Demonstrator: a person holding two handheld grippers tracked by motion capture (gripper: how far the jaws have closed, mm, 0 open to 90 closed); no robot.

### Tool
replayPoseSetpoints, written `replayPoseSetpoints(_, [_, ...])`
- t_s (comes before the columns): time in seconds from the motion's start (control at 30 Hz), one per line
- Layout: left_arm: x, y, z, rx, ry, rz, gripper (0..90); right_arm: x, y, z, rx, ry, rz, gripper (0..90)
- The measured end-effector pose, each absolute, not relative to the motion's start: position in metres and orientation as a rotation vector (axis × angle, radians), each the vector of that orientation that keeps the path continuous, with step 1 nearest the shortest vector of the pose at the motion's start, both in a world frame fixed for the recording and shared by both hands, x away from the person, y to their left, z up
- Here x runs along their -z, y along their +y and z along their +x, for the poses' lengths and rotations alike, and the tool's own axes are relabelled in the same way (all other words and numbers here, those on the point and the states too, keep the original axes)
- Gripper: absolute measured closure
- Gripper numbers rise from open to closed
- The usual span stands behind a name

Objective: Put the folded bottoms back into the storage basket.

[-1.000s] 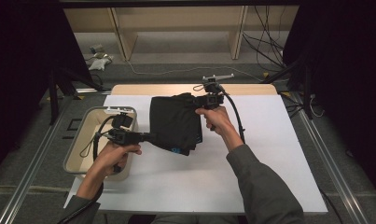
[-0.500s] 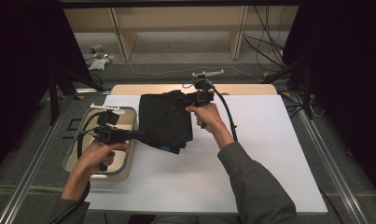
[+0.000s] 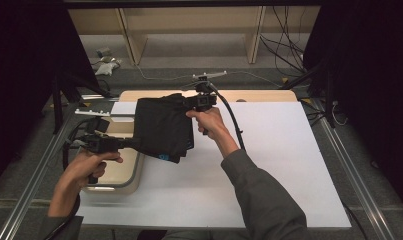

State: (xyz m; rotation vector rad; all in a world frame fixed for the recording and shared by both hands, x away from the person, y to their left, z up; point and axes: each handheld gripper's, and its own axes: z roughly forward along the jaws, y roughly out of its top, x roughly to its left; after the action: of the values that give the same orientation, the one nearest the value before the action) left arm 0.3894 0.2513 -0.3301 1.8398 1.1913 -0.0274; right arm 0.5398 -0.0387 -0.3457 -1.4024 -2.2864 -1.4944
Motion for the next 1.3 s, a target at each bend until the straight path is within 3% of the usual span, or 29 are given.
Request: replayPoseSetpoints(1.3, [0.314,0.327,0.367,-0.016,1.252,1.8,83.4,0.325,0.043,0.529,1.517,-2.324,-1.316,77.2])
